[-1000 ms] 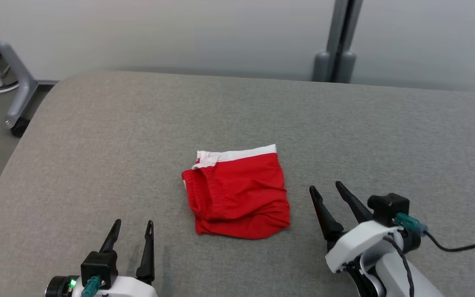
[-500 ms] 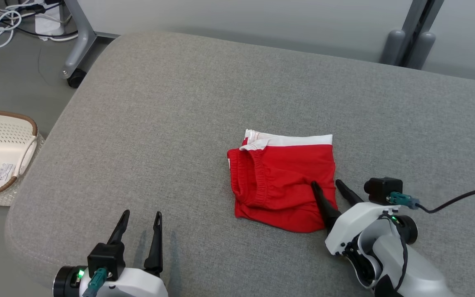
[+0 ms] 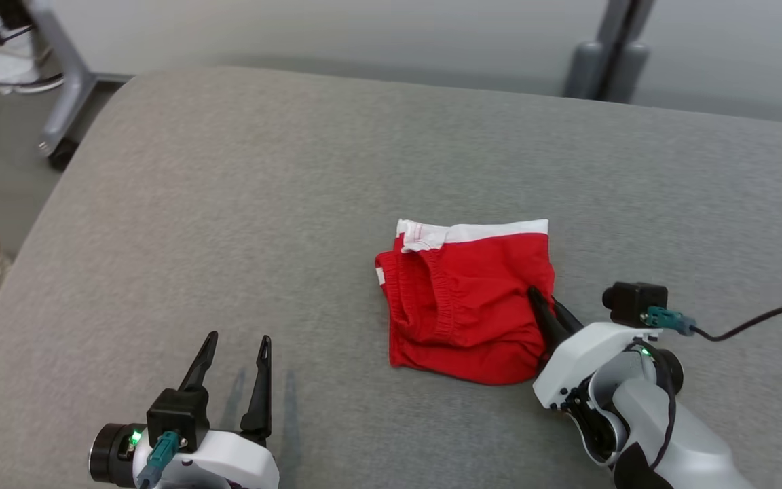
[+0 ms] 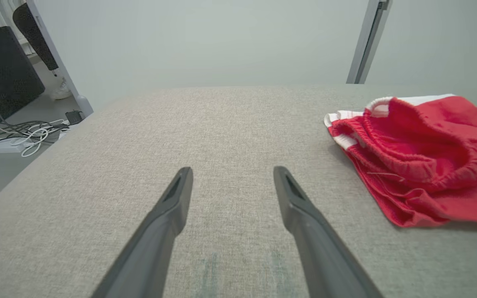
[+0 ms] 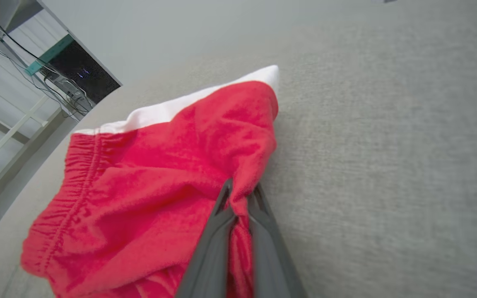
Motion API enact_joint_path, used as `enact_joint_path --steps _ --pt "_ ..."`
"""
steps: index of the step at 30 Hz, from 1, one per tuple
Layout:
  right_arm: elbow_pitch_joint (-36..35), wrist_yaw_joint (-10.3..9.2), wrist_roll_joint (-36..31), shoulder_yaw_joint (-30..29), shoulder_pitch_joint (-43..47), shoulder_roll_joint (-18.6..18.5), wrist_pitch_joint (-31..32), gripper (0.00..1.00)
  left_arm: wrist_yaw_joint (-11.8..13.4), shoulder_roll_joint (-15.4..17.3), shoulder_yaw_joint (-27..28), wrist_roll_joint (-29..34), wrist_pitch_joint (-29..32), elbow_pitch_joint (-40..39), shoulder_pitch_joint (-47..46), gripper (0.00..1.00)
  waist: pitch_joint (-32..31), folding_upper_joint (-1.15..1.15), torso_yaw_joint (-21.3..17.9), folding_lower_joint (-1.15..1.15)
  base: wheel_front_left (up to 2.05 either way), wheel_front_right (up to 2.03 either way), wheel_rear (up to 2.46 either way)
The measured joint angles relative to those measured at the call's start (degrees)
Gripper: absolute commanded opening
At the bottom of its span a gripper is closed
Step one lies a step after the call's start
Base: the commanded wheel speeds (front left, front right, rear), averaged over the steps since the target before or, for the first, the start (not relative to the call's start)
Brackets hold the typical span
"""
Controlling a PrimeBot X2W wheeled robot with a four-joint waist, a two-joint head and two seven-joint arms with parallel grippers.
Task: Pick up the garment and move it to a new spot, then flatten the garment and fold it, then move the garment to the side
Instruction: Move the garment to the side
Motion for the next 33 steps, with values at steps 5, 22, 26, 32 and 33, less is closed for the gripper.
enact_joint_path --steps 5,22,26,32,33 --pt "-1.9 -0.01 -3.0 -3.2 2.8 0.0 0.0 0.0 -0.3 0.0 -0.4 0.3 0.0 0.0 -0.1 1.0 -1.3 0.0 -5.6 0.0 0.0 0.0 0.0" --pt "-7.5 -0.01 -12.3 -7.1 9.7 -0.1 0.0 0.0 -1.1 0.0 -1.5 -0.1 0.0 1.0 -1.1 1.0 -3.2 0.0 -33.0 0.0 0.0 0.0 0.0" --pt "-8.5 -0.01 -13.9 -7.3 9.9 -0.2 0.0 0.0 -1.5 0.0 -2.1 0.4 0.0 0.7 -2.2 1.0 -2.7 0.0 -38.1 0.0 0.0 0.0 0.0" --pt "-10.1 -0.01 -16.3 -8.3 10.1 -0.2 0.0 0.0 -1.9 -0.1 -2.4 1.2 0.0 0.9 -3.0 1.0 -0.6 0.0 -42.2 0.0 0.0 0.0 0.0" --pt "-10.5 -0.01 -17.2 -8.6 9.9 -0.2 0.0 0.0 -2.0 -0.1 -2.4 1.3 0.0 0.9 -3.2 1.0 -0.2 0.0 -42.3 0.0 0.0 0.0 0.0"
